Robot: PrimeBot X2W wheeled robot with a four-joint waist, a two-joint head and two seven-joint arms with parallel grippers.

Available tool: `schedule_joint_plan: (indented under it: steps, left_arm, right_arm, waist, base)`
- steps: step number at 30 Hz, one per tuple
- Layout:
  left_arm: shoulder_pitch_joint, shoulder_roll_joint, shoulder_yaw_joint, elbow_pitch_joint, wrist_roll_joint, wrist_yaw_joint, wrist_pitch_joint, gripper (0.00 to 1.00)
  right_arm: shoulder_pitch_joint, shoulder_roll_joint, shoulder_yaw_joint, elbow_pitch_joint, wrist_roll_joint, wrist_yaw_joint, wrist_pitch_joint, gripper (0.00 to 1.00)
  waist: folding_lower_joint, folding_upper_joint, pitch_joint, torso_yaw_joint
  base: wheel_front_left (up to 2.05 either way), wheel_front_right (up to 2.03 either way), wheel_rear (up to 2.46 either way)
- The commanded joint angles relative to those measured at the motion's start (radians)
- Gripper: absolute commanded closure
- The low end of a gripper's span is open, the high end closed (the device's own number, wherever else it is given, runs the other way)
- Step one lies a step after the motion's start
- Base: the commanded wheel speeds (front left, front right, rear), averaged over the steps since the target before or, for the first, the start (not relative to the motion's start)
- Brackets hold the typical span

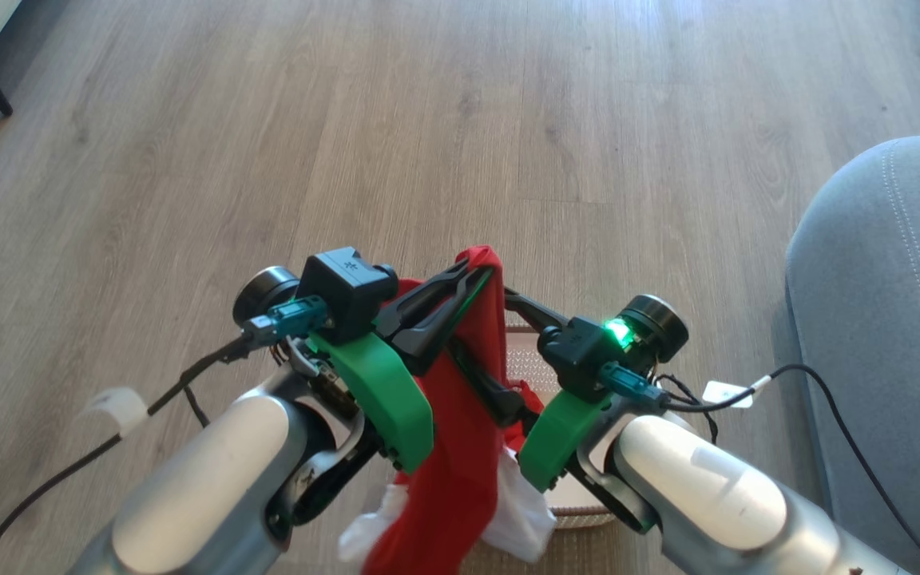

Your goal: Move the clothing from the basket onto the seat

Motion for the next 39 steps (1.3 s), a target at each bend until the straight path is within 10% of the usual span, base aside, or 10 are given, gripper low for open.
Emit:
schedule_joint_plan:
  steps: [1, 3, 5, 12, 16, 17, 39]
  left_arm:
    - [-0.078, 0.009, 0.040, -0.042, 0.009, -0.003, 0.002, 1.00]
    - [-0.075, 0.010, 0.036, -0.050, 0.009, -0.001, 0.006, 1.00]
    - [-0.072, 0.011, 0.034, -0.058, 0.008, 0.002, 0.007, 1.00]
    - [-0.057, 0.016, 0.033, -0.067, 0.003, 0.010, 0.001, 0.98]
    - [-0.036, 0.018, 0.038, -0.057, 0.001, 0.016, -0.025, 0.03]
    - [-0.030, 0.016, 0.038, -0.052, -0.002, 0.015, -0.034, 0.00]
    - [0.039, -0.014, -0.016, 0.072, 0.055, -0.025, -0.242, 0.00]
  right_arm:
    - [-0.029, 0.015, -0.006, -0.018, 0.007, 0.007, -0.005, 0.00]
    - [-0.025, 0.015, -0.006, -0.008, 0.014, 0.007, -0.005, 0.13]
    - [-0.021, 0.014, -0.005, 0.004, 0.028, 0.007, -0.005, 1.00]
    - [-0.025, -0.015, 0.010, 0.024, 0.094, 0.007, -0.005, 1.00]
    - [-0.032, -0.040, -0.020, 0.008, 0.107, 0.007, -0.005, 1.00]
    - [-0.032, -0.049, -0.030, 0.002, 0.109, 0.007, -0.005, 1.00]
    - [0.074, -0.246, -0.337, -0.261, 0.053, 0.007, 0.056, 1.00]
  waist:
    - [0.0000, 0.0000, 0.000, -0.002]
    - [0.0000, 0.0000, 0.000, -0.005]
    - [0.0000, 0.0000, 0.002, -0.007]
    - [0.0000, 0.0000, 0.008, -0.013]
    - [0.0000, 0.0000, 0.014, -0.027]
    - [0.0000, 0.0000, 0.016, -0.031]
    - [0.0000, 0.0000, 0.117, -0.251]
  base:
    - [0.00, 0.00, 0.00]
    - [0.00, 0.00, 0.00]
    - [0.00, 0.00, 0.00]
    - [0.00, 0.00, 0.00]
    - [0.00, 0.00, 0.00]
    - [0.00, 0.00, 0.00]
    - [0.00, 0.00, 0.00]
